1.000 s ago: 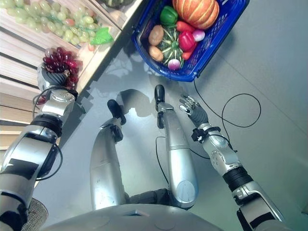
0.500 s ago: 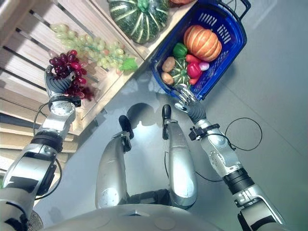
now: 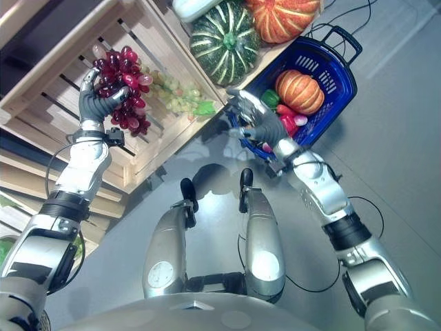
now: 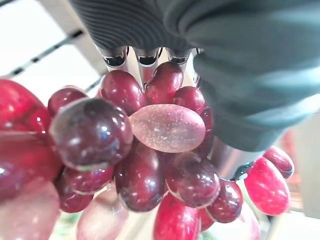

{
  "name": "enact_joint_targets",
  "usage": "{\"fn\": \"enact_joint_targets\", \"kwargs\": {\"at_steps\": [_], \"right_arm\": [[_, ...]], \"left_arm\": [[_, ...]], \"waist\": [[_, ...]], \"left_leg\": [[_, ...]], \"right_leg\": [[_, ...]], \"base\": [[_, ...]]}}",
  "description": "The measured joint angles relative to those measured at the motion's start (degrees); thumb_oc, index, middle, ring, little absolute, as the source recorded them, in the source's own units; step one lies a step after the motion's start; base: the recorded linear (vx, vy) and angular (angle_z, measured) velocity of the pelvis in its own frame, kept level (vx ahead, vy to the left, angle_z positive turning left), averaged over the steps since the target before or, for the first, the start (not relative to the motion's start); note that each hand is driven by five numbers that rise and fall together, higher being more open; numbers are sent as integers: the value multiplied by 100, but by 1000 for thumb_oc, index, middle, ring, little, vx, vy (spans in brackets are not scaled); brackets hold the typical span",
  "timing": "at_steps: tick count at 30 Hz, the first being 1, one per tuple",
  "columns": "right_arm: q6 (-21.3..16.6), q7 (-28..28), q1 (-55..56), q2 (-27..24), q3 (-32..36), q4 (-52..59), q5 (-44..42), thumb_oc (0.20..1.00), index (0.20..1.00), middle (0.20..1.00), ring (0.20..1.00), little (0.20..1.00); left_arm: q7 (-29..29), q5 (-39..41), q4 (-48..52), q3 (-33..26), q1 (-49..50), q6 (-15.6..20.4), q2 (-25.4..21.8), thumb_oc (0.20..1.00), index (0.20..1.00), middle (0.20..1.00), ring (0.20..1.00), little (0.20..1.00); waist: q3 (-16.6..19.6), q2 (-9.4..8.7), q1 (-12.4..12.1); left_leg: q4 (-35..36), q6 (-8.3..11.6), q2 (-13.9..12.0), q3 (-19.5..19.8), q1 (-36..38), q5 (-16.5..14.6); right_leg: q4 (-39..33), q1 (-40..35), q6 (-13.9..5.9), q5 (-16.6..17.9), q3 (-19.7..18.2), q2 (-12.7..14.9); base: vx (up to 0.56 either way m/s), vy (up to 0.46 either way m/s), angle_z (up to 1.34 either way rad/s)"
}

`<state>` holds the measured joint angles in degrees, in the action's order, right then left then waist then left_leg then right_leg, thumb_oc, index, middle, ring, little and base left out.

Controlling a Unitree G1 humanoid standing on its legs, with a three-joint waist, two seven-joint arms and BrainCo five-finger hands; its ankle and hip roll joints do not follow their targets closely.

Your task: Pick up fruits and vegetables into the basket

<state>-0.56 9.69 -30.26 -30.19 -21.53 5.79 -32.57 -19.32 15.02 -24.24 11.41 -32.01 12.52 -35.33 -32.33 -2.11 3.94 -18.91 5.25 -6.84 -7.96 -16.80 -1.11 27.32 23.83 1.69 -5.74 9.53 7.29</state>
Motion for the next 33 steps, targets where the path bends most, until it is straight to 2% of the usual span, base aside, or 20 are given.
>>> {"fn": "enact_joint_targets", "kwargs": {"at_steps": [6, 11, 15, 19, 22, 25, 28, 33], "right_arm": [[417, -231, -800, 259, -356, 363, -2, 1000, 1000, 1000, 1000, 1000], [830, -800, -1002, 633, -508, 447, -314, 1000, 1000, 1000, 1000, 1000], [911, -1196, -1050, 799, -655, 514, -452, 1000, 1000, 1000, 1000, 1000], [904, -1482, -1068, 839, -706, 578, -373, 1000, 1000, 1000, 1000, 1000], [690, -1846, -979, 853, -793, 577, 27, 1000, 1000, 1000, 1000, 1000], [256, -2544, -821, 900, -778, 582, 473, 1000, 1000, 1000, 1000, 1000], [-54, -3066, -573, 1002, -585, 590, 708, 1000, 1000, 1000, 1000, 1000], [-274, -3528, 120, 1088, -233, 625, 833, 1000, 1000, 1000, 1000, 1000]], "left_arm": [[397, -2, 583, 18, -168, -298, -6, 200, 200, 200, 200, 200], [780, 88, 1294, 129, -324, -532, -3, 200, 200, 200, 200, 200], [949, 290, 1687, 196, -416, -739, 84, 200, 200, 200, 200, 200], [938, 656, 1851, 182, -464, -901, 235, 200, 200, 200, 200, 200], [850, 893, 1879, 184, -461, -960, 487, 200, 200, 200, 200, 200], [776, 1093, 2126, 185, -431, -962, 689, 200, 200, 200, 200, 200], [719, 1094, 2447, 187, -359, -959, 808, 200, 200, 200, 200, 200], [524, 1091, 3028, 170, 67, -947, 809, 200, 200, 200, 200, 200]], "waist": [[15, 59, -122], [58, 141, -253], [168, 261, -275], [487, 414, -292], [910, 480, -304], [1130, 474, -260], [1183, 469, -253], [1206, 483, -197]], "left_leg": [[232, 11, 12, 38, 433, 28], [454, 10, 36, 106, 881, 36], [590, -19, 100, 125, 1143, 37], [682, -39, 126, 145, 1214, 27], [775, -42, 135, 151, 1218, 30], [840, -47, 184, 148, 1324, 30], [842, -58, 195, 114, 1367, 24], [892, -88, 197, 15, 1515, 3]], "right_leg": [[-175, -475, 5, 4, 103, 4], [-386, -980, -43, -27, 226, 12], [-452, -1239, -101, -64, 249, 62], [-549, -1342, -135, -72, 286, 80], [-628, -1349, -145, -77, 311, 75], [-649, -1429, -177, -97, 310, 94], [-652, -1452, -186, -92, 275, 104], [-678, -1519, -210, -106, 184, 112]], "base": [[92, -20, 9], [122, -14, 9], [91, 5, 7], [90, 11, 5], [54, 26, 3], [51, 53, 1], [24, 73, -5], [20, 65, -9]]}}
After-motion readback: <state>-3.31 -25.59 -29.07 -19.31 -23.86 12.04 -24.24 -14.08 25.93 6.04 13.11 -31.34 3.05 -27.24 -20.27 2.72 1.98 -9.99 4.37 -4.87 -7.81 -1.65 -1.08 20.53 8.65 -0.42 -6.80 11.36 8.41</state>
